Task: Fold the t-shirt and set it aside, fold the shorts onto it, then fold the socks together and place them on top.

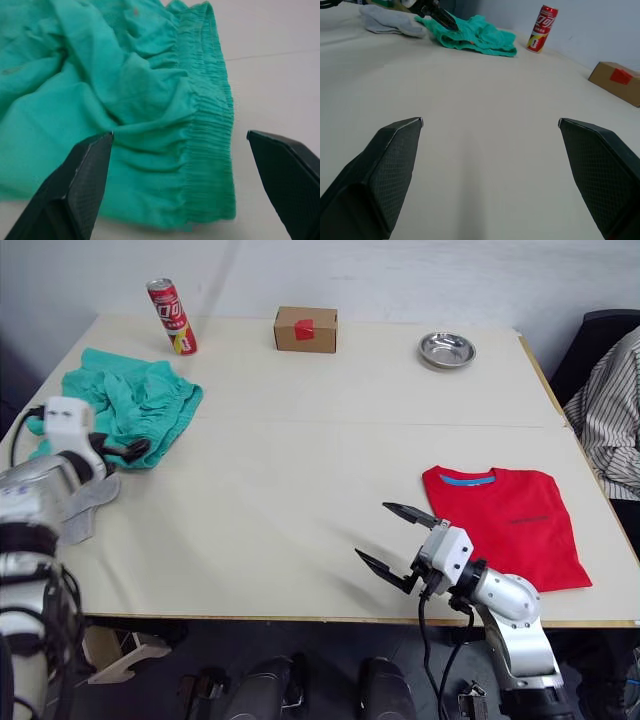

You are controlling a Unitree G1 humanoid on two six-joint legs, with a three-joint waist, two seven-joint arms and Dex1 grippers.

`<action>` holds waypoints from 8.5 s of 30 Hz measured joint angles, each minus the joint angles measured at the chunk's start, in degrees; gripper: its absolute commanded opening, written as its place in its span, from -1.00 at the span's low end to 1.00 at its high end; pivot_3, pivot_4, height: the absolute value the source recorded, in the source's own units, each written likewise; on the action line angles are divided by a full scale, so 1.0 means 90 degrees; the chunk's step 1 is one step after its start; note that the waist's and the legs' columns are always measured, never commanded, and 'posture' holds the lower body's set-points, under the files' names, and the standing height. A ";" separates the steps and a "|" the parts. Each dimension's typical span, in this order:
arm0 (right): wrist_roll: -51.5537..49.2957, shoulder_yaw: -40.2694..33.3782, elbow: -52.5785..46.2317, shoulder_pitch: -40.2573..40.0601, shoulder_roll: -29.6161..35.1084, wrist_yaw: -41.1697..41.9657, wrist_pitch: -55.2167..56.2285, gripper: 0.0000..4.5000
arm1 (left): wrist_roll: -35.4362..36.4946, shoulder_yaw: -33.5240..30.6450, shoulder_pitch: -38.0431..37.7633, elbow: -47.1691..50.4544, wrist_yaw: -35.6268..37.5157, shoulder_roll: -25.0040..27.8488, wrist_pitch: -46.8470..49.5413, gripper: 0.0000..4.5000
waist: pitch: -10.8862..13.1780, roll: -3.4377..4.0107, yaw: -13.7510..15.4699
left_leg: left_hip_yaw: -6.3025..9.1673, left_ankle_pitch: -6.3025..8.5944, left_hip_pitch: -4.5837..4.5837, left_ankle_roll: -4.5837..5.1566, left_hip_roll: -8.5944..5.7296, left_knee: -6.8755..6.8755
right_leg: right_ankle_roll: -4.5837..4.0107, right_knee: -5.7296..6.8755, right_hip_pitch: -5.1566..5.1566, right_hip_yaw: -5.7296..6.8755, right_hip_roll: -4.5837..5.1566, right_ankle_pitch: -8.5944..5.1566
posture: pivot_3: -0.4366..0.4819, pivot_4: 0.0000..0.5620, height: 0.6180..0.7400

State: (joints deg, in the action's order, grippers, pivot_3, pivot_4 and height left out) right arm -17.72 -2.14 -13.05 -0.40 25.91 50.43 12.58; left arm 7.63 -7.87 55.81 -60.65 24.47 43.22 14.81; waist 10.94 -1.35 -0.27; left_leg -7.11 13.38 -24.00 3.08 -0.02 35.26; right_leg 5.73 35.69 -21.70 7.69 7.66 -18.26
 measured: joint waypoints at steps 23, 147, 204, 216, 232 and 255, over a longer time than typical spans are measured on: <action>-0.0009 -0.0416 -0.0603 -0.0623 0.0680 -0.0548 -0.0014 1.00 | -0.0189 0.0792 0.0709 0.1604 0.3651 -0.1348 -0.0060 -1.00 | 0.0009 -0.0021 0.0174 | 0.0013 0.0037 -0.0032 0.0031 0.0001 0.0100 | 0.0008 0.0016 0.0015 -0.0035 0.0026 0.0003 | -0.05 -0.47 1.00; 0.1898 0.1373 0.1694 0.2102 0.0779 -0.0411 0.0108 -1.00 | -0.2886 0.1927 -0.0793 -0.0572 0.1096 -0.0358 -0.7358 0.85 | -0.0064 0.0095 0.0137 | -0.0098 0.0125 0.0090 -0.0009 0.0099 0.0096 | -0.0060 0.0064 0.0010 -0.0139 0.0011 -0.0034 | -0.05 -0.47 1.00; 0.0034 0.1253 0.1991 0.1434 0.1124 0.1992 0.1090 -1.00 | 0.3350 -0.2234 -0.8743 0.9885 0.4936 0.2212 0.3030 -0.99 | -0.0004 0.0076 -0.0176 | -0.0129 0.0146 0.0091 -0.0076 0.0120 0.0056 | -0.0083 0.0020 -0.0018 -0.0131 0.0008 -0.0054 | -0.05 -0.47 1.00; 0.0219 0.0988 0.1685 0.0520 0.1745 0.2468 0.2233 -1.00 | 0.3285 -0.1787 -0.8378 0.9647 0.5386 0.2741 0.3062 -0.99 | -0.0001 0.0079 -0.0159 | -0.0143 0.0145 0.0090 -0.0086 0.0121 0.0028 | -0.0091 0.0008 -0.0034 -0.0140 0.0002 -0.0058 | -0.05 -0.47 1.00; -0.2943 -0.0085 0.0006 0.1402 0.2153 0.0972 -0.3049 -1.00 | 0.2214 0.0426 -0.2413 0.6454 0.5299 0.1609 0.1717 -0.99 | 0.0011 0.0081 0.0037 | -0.0150 0.0120 0.0062 -0.0070 0.0125 0.0045 | -0.0110 0.0030 -0.0062 -0.0136 -0.0011 -0.0039 | -0.05 -0.47 1.00; -0.2368 -0.0331 0.0405 0.1810 0.1050 -0.0899 -0.5124 -1.00 | -0.0638 0.1674 0.0985 -0.0426 0.4655 -0.1338 -0.3042 -0.99 | 0.0031 0.0042 0.0034 | -0.0160 0.0127 -0.0061 0.0054 0.0114 0.0214 | -0.0025 0.0085 -0.0106 -0.0121 0.0000 0.0003 | -0.05 -0.47 1.00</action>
State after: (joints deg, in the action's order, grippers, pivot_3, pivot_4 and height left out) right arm -39.02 -5.11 -9.41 15.89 35.36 42.34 -33.53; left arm 1.89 7.19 64.68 -64.49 66.37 31.18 -12.57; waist 11.22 -0.97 0.04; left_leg -8.54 14.52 -24.54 3.56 1.01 37.19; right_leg 5.50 36.45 -22.66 6.60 7.66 -18.23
